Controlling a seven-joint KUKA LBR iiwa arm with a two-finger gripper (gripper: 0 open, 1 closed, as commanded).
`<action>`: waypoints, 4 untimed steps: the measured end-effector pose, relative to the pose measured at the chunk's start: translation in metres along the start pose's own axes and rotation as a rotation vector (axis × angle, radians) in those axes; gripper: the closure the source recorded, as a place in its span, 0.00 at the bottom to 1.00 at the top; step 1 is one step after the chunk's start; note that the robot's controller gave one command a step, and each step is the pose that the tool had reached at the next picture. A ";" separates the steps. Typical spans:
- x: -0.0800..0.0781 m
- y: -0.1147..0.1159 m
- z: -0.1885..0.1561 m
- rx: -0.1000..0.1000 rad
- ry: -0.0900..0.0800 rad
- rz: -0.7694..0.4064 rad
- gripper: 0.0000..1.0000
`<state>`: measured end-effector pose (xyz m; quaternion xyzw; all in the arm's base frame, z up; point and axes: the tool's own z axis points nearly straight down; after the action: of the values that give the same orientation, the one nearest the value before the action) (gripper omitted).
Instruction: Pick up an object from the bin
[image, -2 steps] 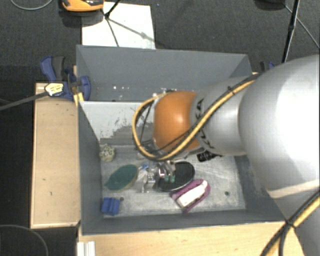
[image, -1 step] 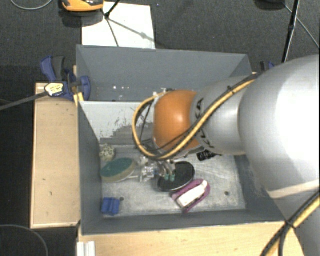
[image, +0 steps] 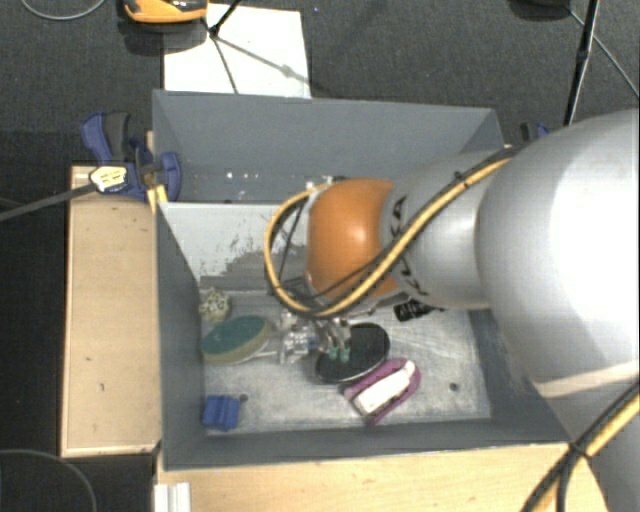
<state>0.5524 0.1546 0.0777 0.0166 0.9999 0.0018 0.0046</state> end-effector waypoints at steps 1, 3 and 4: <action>-0.002 0.000 -0.023 0.001 0.002 0.004 1.00; -0.005 0.001 -0.082 0.001 0.002 0.010 1.00; -0.006 0.001 -0.103 0.002 0.004 0.012 1.00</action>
Offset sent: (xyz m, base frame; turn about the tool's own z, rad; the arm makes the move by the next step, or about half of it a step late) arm 0.0002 0.0000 0.0216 0.0000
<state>0.5575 0.1545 0.1803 0.0226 0.9997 0.0010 0.0028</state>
